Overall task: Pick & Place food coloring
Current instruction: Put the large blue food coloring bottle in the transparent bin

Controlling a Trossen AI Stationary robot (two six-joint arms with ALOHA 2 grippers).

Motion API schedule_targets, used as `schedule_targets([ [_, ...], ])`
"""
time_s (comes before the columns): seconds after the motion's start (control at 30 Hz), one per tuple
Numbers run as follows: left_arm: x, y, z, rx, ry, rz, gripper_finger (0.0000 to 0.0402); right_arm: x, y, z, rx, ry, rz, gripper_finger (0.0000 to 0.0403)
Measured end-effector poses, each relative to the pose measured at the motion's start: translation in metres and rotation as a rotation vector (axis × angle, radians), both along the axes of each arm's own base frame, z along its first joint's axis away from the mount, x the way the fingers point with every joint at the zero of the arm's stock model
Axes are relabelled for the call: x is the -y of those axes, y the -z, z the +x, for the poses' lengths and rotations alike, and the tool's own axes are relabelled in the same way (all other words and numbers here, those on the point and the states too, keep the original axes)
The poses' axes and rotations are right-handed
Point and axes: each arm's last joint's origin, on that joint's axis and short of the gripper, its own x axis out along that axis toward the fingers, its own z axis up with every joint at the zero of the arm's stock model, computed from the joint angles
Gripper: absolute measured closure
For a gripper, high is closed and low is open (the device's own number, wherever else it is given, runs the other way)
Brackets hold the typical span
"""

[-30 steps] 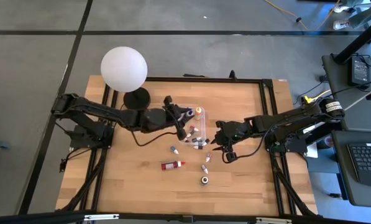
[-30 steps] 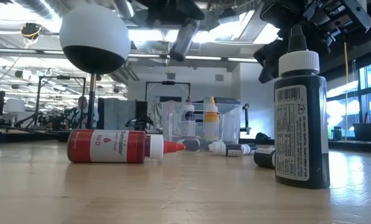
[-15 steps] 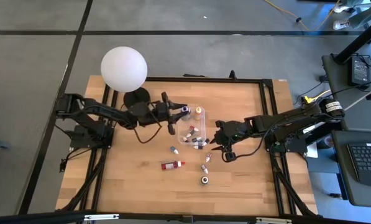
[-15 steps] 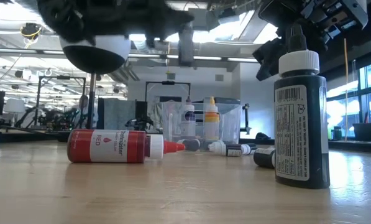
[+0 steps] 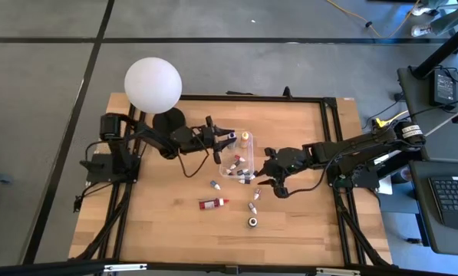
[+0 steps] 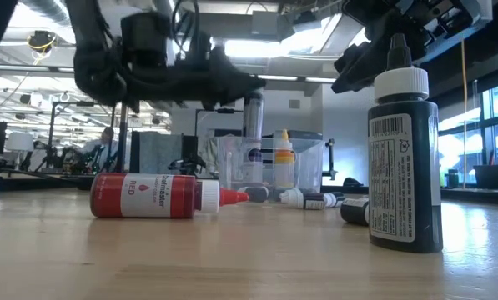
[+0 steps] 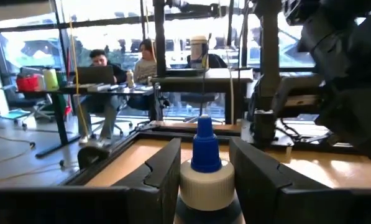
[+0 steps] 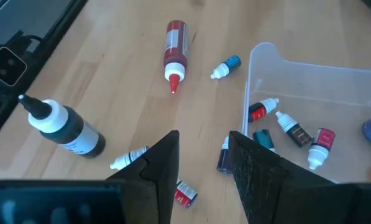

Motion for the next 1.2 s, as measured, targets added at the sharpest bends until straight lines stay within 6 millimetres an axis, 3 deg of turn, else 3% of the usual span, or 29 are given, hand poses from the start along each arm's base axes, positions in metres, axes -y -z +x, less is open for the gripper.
schedule_targets([
  [0.2, -0.002, 0.017, 0.0, -0.007, 0.038, -0.006, 0.0282, 0.0, 0.0, 0.0, -0.004, 0.006, 0.007, 0.026],
  [0.43, 0.002, 0.028, -0.024, 0.005, -0.026, -0.016, 0.0284, 0.0, 0.0, 0.0, 0.0, 0.004, 0.005, 0.026],
  [0.83, 0.003, 0.047, -0.014, -0.055, -0.034, -0.019, 0.0282, 0.0, -0.001, 0.001, 0.015, 0.006, 0.01, 0.026],
  [1.2, 0.002, 0.05, -0.014, -0.081, -0.096, 0.005, 0.0276, 0.0, -0.001, 0.001, 0.016, 0.003, 0.007, 0.026],
])
